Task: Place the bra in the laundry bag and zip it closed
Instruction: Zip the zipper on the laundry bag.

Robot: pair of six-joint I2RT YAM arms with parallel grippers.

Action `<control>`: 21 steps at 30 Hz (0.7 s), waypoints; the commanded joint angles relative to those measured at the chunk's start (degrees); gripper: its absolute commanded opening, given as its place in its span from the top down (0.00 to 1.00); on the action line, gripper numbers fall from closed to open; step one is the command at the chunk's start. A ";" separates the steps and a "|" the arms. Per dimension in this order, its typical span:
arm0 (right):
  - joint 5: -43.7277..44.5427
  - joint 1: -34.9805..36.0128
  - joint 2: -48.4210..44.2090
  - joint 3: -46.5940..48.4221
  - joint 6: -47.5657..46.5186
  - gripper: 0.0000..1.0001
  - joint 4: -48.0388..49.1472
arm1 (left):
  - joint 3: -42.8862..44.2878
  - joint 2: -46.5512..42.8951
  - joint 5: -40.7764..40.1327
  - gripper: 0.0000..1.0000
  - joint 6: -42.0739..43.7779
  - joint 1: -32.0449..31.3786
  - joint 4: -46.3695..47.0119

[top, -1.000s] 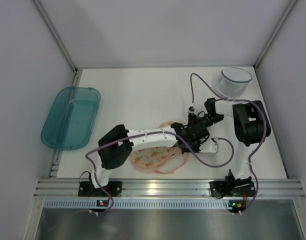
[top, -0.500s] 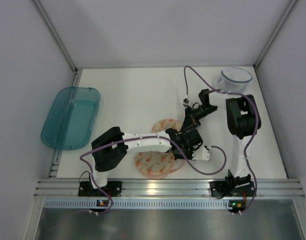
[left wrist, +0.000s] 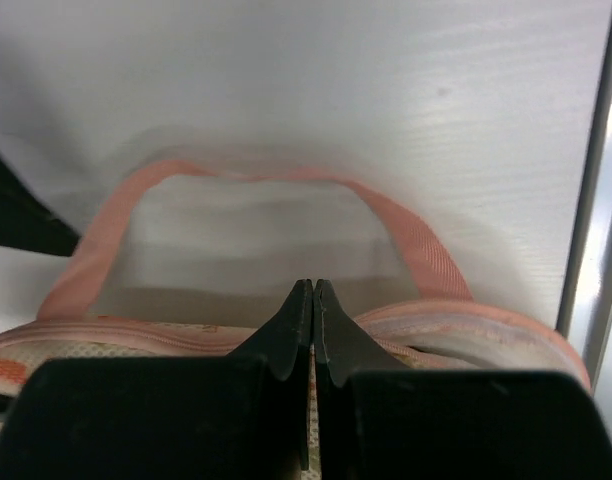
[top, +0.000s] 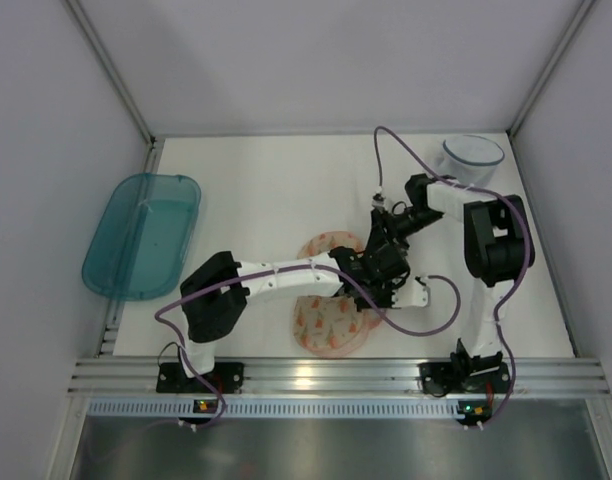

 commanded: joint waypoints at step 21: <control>-8.98 7.77 -3.21 -11.33 2.47 0.80 8.41 | 4.69 0.37 2.95 1.00 2.42 2.08 1.73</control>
